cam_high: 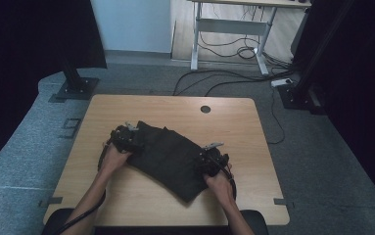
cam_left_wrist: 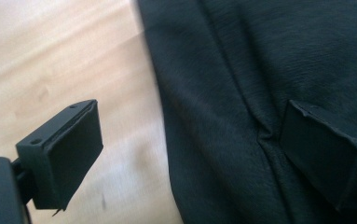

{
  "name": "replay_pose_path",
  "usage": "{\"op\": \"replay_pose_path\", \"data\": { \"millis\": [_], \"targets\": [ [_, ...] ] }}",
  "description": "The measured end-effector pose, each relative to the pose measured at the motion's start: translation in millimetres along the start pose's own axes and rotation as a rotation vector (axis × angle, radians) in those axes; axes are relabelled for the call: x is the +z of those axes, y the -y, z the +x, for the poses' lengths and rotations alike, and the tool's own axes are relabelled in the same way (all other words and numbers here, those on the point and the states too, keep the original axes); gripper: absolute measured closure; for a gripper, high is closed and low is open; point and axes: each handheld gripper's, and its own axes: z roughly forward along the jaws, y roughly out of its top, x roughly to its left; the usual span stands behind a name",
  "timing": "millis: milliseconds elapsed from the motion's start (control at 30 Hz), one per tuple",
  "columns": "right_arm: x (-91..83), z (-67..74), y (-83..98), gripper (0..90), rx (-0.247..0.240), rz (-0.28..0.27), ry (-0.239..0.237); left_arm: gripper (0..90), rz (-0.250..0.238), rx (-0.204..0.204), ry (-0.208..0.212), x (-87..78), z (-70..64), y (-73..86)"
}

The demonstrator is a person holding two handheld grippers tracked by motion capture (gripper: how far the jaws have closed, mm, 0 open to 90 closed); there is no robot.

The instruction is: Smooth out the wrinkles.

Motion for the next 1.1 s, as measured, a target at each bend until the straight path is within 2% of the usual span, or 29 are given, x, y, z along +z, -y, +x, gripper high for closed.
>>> {"op": "replay_pose_path", "data": {
  "millis": [67, 167, 233, 300, 367, 433, 567, 633, 733, 833, 900, 1000, 1100],
  "targets": [
    [6.8, -10.0, -8.1, 9.1, 0.005, -0.005, 0.021, 5.9, -0.017, -0.044, 0.038, -3.8, -1.0, 11.5],
    [21.9, -28.4, -26.8, 9.2, 0.007, -0.017, 0.048, 5.8, -0.038, -0.077, 0.068, -5.8, -3.8, 20.0],
    [31.6, -37.6, -36.9, 9.2, 0.019, -0.032, 0.054, 5.6, -0.047, -0.096, 0.082, -6.1, -5.8, 23.3],
    [38.6, -44.7, -42.0, 8.6, 0.055, -0.047, 0.049, 5.6, -0.062, -0.111, 0.081, -6.2, -8.7, 26.0],
    [43.1, -50.4, -43.5, 8.2, 0.081, -0.067, 0.038, 5.6, -0.07, -0.109, 0.074, -6.4, -10.6, 26.7],
    [42.6, -52.0, -42.5, 8.9, 0.086, -0.078, 0.028, 3.2, -0.066, -0.091, 0.062, -6.2, -9.3, 25.2],
    [30.0, -52.0, -40.6, 13.4, 0.07, -0.122, 0.011, 0.0, -0.084, -0.078, 0.048, -13.0, -6.6, 23.2],
    [19.5, -52.1, -39.3, 13.5, 0.071, -0.142, -0.013, 0.0, -0.113, -0.064, 0.041, -24.4, -8.3, 23.8],
    [1.5, -53.2, -35.2, 13.4, 0.043, -0.17, -0.032, 0.0, -0.142, -0.037, 0.05, -43.3, -11.8, 29.1],
    [-17.6, -55.8, -27.0, 13.2, 0.018, -0.188, -0.034, 0.0, -0.155, -0.018, 0.04, -58.4, -12.1, 41.7],
    [-29.0, -58.7, -18.1, 13.1, 0.008, -0.192, -0.034, 0.0, -0.144, -0.013, 0.034, -63.4, -9.4, 54.0],
    [-40.3, -65.4, 0.5, 13.1, -0.001, -0.186, -0.03, 0.0, -0.114, -0.027, 0.032, -65.1, -2.9, 73.9],
    [-43.8, -73.7, 25.1, 13.1, 0.024, -0.191, -0.031, 0.0, -0.089, -0.056, 0.049, -65.1, 0.5, 90.1]
  ]
}}
